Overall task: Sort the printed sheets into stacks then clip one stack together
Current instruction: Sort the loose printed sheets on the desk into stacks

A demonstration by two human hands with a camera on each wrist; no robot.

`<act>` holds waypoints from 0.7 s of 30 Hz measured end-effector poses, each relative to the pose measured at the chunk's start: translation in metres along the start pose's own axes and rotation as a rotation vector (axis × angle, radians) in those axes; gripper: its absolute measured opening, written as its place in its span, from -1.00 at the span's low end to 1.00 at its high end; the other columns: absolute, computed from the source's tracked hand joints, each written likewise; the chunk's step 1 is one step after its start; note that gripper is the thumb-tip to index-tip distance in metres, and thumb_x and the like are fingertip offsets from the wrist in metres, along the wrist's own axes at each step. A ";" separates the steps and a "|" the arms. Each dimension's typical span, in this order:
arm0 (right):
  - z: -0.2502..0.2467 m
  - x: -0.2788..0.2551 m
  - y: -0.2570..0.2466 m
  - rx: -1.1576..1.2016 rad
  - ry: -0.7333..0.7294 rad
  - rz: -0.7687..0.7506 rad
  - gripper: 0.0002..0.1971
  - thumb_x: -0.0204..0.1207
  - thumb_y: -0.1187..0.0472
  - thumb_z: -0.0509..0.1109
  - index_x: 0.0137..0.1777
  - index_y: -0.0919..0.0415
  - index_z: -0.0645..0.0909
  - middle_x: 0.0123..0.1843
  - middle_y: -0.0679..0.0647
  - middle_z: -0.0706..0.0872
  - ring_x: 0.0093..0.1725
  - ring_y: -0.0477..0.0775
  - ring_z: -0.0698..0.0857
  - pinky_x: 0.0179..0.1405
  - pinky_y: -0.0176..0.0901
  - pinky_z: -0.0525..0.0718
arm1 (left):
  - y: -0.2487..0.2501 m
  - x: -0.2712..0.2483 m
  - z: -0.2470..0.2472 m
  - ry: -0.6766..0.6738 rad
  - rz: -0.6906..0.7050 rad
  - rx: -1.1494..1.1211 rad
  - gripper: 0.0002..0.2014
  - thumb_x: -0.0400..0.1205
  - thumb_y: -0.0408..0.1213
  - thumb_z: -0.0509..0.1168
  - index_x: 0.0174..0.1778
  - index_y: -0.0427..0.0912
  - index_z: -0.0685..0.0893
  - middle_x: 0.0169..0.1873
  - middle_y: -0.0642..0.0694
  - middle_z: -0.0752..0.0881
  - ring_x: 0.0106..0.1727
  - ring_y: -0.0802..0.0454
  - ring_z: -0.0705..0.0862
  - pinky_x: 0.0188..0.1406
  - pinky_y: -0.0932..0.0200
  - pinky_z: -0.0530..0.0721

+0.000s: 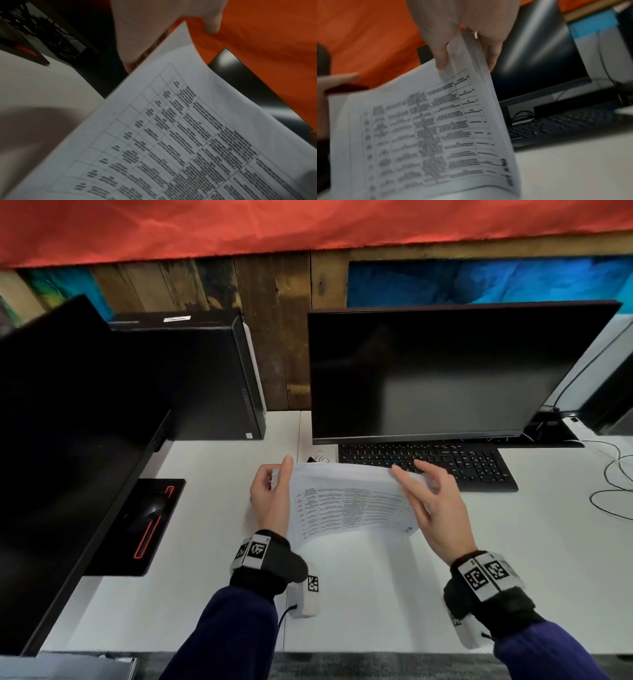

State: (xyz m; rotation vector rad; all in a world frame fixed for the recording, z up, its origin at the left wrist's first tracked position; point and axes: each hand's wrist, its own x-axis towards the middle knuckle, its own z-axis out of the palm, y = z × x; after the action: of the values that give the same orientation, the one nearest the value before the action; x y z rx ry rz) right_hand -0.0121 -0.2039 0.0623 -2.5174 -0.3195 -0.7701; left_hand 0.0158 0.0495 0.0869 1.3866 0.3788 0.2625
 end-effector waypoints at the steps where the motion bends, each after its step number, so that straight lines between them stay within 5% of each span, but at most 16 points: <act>1: 0.000 0.000 0.002 -0.079 -0.026 -0.042 -0.60 0.67 0.09 0.16 0.47 -0.15 0.50 0.36 0.14 0.53 0.10 0.15 0.53 0.13 -0.04 0.59 | 0.000 0.001 0.001 0.012 -0.002 0.017 -0.72 0.56 0.01 0.36 -0.24 -0.12 0.53 -0.35 -0.01 0.64 -0.31 0.03 0.64 -0.30 0.14 0.61; 9: -0.003 0.007 0.001 -0.229 -0.116 -0.058 -0.53 0.65 0.06 0.03 0.56 -0.04 0.39 -0.03 0.08 0.54 -0.14 0.12 0.49 -0.18 -0.03 0.44 | 0.002 0.008 0.002 -0.053 -0.006 0.092 -0.90 0.62 -0.13 0.30 -0.12 -0.05 0.63 -0.21 -0.05 0.69 -0.20 -0.02 0.65 -0.30 0.12 0.62; 18: -0.005 0.011 -0.004 -0.242 -0.109 -0.017 -0.55 0.66 -0.01 0.04 0.47 -0.01 0.51 -0.05 0.05 0.54 -0.12 0.13 0.54 -0.04 -0.01 0.40 | -0.002 0.016 0.001 -0.034 0.060 0.148 -0.88 0.58 -0.13 0.36 -0.24 -0.05 0.67 -0.26 0.02 0.71 -0.16 -0.02 0.67 -0.18 0.04 0.67; 21: -0.005 0.012 -0.004 -0.216 -0.134 -0.014 -0.54 0.65 0.05 0.03 0.50 0.05 0.48 0.10 0.09 0.59 -0.05 0.15 0.57 -0.05 0.01 0.48 | -0.002 0.017 0.002 -0.038 0.035 0.128 -0.87 0.61 -0.18 0.31 -0.24 -0.04 0.70 -0.23 0.05 0.74 -0.14 -0.02 0.68 -0.19 0.08 0.66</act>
State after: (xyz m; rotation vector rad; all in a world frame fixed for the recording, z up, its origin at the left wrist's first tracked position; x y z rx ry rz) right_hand -0.0064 -0.2019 0.0746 -2.7797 -0.3138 -0.6743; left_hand 0.0318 0.0538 0.0830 1.5225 0.3451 0.2437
